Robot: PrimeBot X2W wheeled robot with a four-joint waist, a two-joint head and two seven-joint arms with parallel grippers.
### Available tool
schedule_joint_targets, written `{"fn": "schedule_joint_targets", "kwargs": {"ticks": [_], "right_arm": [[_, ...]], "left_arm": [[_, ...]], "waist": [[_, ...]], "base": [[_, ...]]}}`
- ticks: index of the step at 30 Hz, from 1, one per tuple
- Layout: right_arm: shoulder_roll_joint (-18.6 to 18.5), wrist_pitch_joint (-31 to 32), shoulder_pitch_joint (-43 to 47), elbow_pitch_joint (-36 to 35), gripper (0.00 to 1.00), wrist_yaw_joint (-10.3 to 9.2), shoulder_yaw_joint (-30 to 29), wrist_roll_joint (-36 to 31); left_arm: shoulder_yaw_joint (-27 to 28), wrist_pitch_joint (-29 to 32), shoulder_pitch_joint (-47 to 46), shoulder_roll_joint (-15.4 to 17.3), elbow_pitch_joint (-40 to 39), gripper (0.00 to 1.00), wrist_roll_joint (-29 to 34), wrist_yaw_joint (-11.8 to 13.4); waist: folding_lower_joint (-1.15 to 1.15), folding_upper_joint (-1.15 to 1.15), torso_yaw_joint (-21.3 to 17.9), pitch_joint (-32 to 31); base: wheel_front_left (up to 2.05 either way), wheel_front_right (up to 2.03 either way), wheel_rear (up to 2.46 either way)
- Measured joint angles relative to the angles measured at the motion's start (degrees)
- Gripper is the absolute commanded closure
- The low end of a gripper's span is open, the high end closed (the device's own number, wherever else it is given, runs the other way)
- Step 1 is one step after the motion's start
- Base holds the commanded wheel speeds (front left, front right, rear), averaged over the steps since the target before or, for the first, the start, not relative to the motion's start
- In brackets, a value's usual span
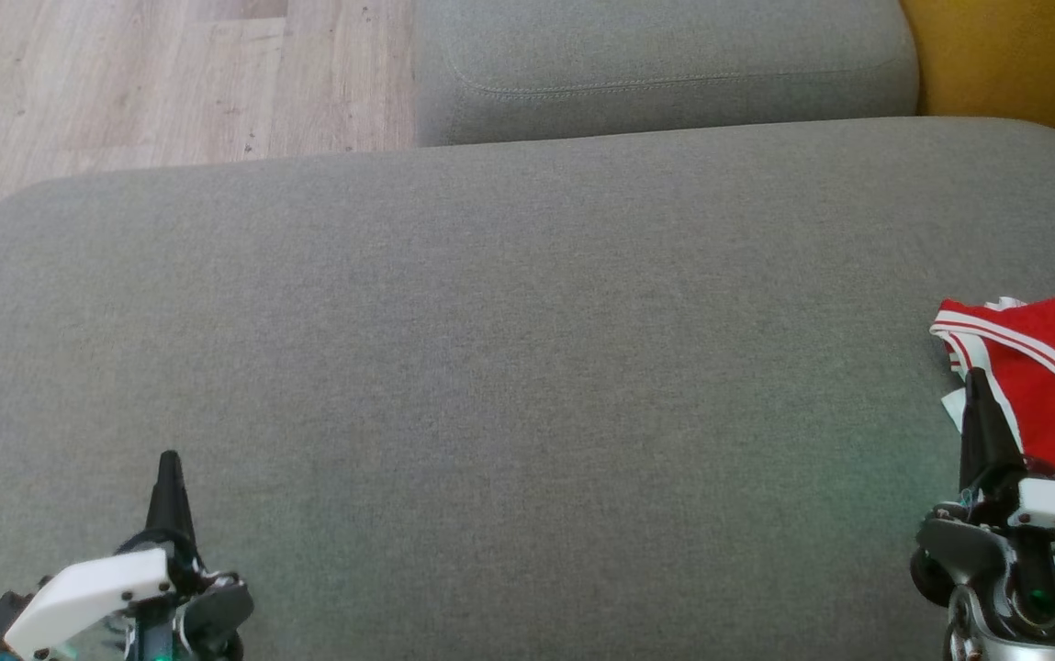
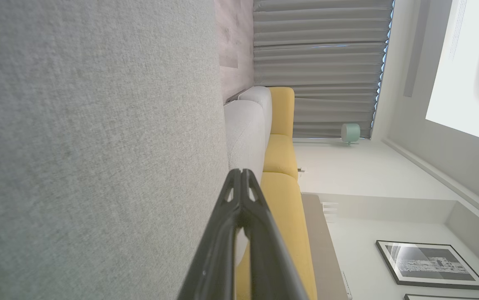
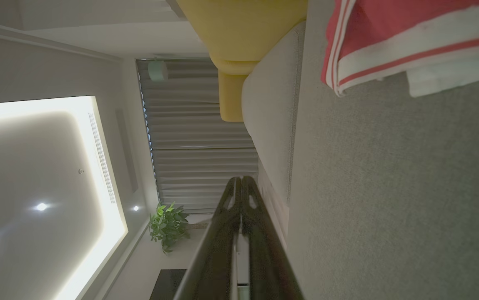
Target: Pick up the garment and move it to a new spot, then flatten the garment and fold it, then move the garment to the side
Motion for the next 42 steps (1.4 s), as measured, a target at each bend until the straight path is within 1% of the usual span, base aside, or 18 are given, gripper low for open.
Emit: {"fn": "schedule_joint_targets", "kwargs": {"ticks": [42], "right_arm": [[0.0,0.0,0.0,-0.02,1.0,0.0,0.0,0.0]], "left_arm": [[0.02,0.0,0.0,0.0,-0.01,1.0,0.0,0.0]], "waist": [[0.0,0.0,0.0,0.0]], "base": [[0.0,0.0,0.0]]}}
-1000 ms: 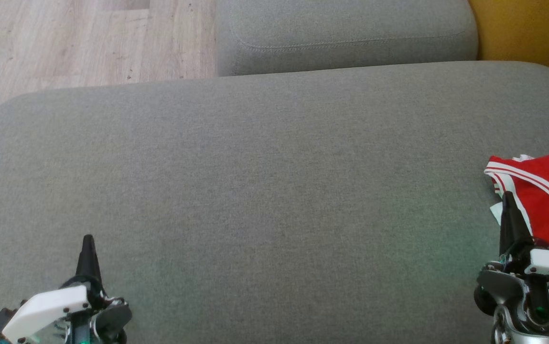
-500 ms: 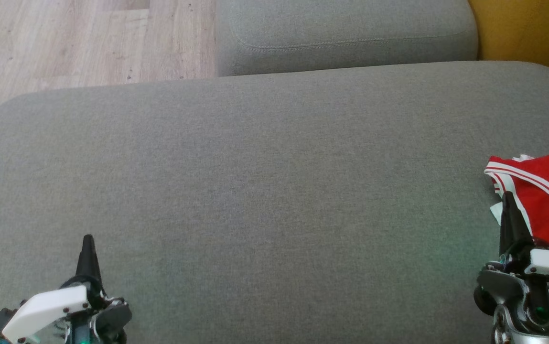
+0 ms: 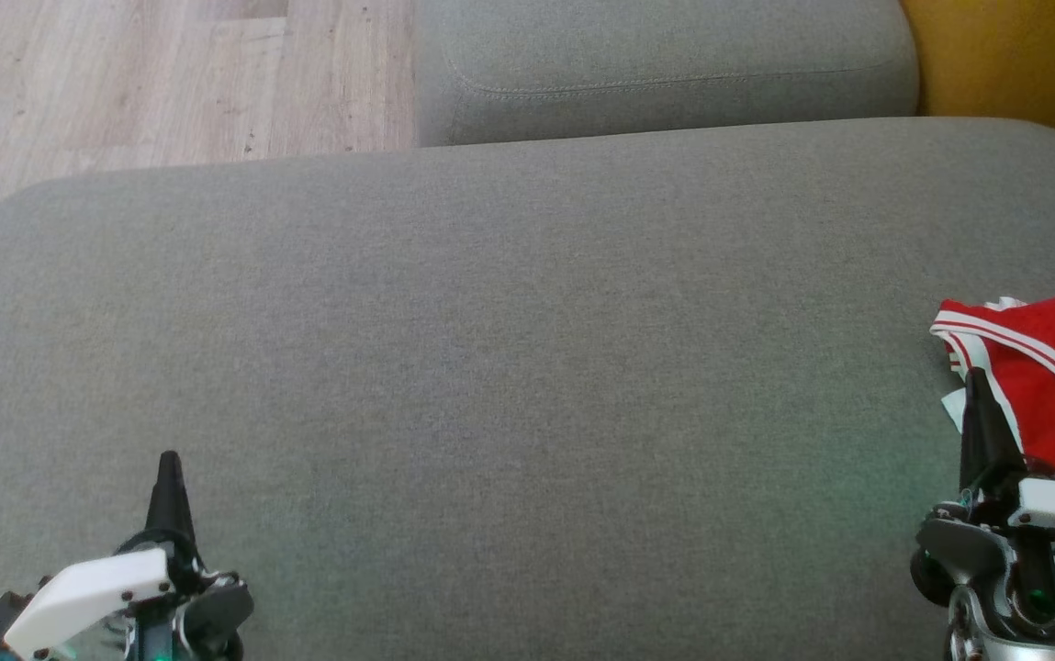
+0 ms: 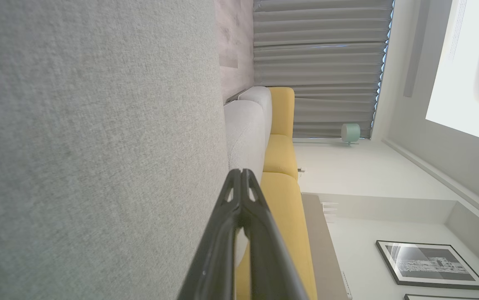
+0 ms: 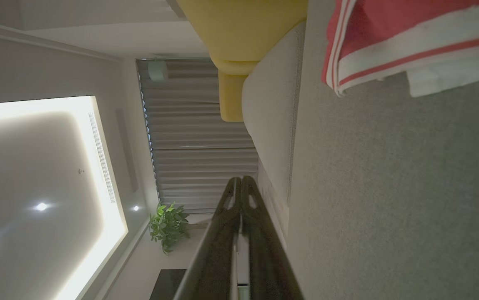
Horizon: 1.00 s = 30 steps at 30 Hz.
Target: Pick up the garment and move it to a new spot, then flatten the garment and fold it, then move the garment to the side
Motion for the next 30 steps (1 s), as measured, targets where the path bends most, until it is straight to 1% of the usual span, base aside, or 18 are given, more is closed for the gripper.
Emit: {"fn": "schedule_joint_targets", "kwargs": {"ticks": [30], "right_arm": [[0.0,0.0,0.0,-0.02,1.0,0.0,0.0,0.0]], "left_arm": [[0.0,0.0,0.0,0.0,0.0,1.0,0.0,0.0]], "waist": [[0.0,0.0,0.0,0.0]], "base": [[0.0,0.0,0.0]]}}
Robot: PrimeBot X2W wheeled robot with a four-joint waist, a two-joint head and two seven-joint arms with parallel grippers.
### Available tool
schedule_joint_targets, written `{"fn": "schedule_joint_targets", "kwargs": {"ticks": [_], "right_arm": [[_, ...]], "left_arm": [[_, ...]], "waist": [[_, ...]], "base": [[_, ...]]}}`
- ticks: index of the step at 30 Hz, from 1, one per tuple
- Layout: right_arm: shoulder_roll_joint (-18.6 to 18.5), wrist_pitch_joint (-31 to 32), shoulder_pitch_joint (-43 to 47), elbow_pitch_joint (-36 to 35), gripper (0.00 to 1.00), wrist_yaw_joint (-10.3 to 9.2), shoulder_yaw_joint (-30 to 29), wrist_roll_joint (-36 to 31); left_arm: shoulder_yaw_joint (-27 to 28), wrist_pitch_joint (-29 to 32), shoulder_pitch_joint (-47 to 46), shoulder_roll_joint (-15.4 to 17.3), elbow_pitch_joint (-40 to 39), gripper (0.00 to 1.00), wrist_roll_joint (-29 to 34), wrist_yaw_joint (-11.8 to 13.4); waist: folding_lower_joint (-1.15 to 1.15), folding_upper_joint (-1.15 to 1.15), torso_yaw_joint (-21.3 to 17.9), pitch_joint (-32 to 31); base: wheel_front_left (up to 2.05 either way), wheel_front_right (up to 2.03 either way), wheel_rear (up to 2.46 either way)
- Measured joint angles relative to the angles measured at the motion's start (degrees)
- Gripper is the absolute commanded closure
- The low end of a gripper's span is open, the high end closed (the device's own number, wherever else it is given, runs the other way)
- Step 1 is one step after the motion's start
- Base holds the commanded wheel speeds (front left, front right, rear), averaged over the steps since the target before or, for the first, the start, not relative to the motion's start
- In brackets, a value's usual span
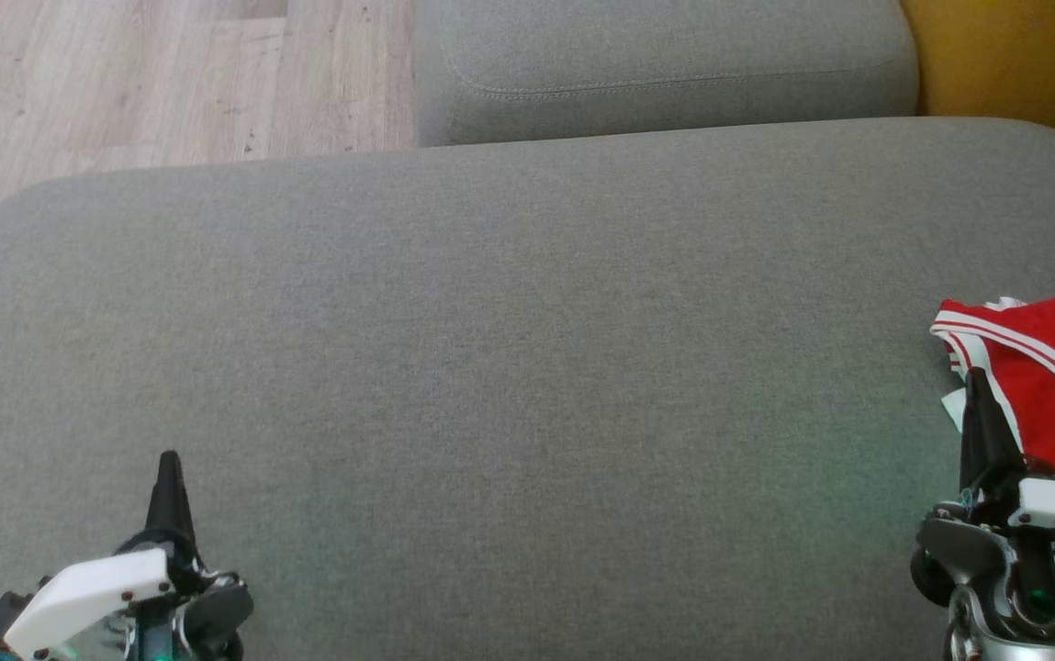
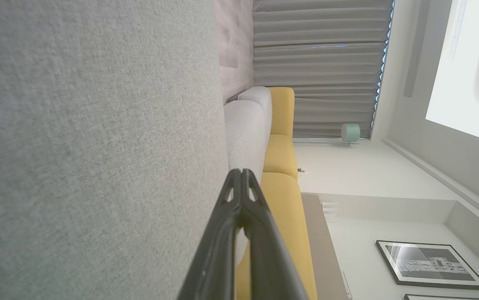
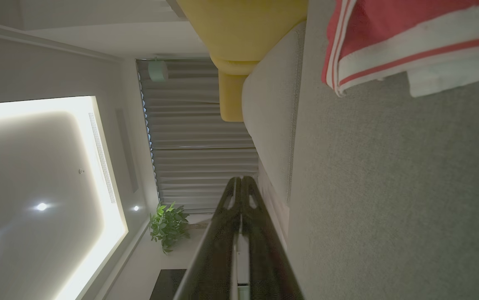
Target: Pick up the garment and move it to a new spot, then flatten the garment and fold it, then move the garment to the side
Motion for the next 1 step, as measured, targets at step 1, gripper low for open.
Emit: {"fn": "schedule_joint_targets", "kwargs": {"ticks": [1], "right_arm": [[0.0,0.0,0.0,0.0,1.0,0.0,0.0,0.0]], "left_arm": [[0.0,0.0,0.0,0.0,0.0,1.0,0.0,0.0]], "waist": [[0.0,0.0,0.0,0.0]], "base": [[0.0,0.0,0.0]]}}
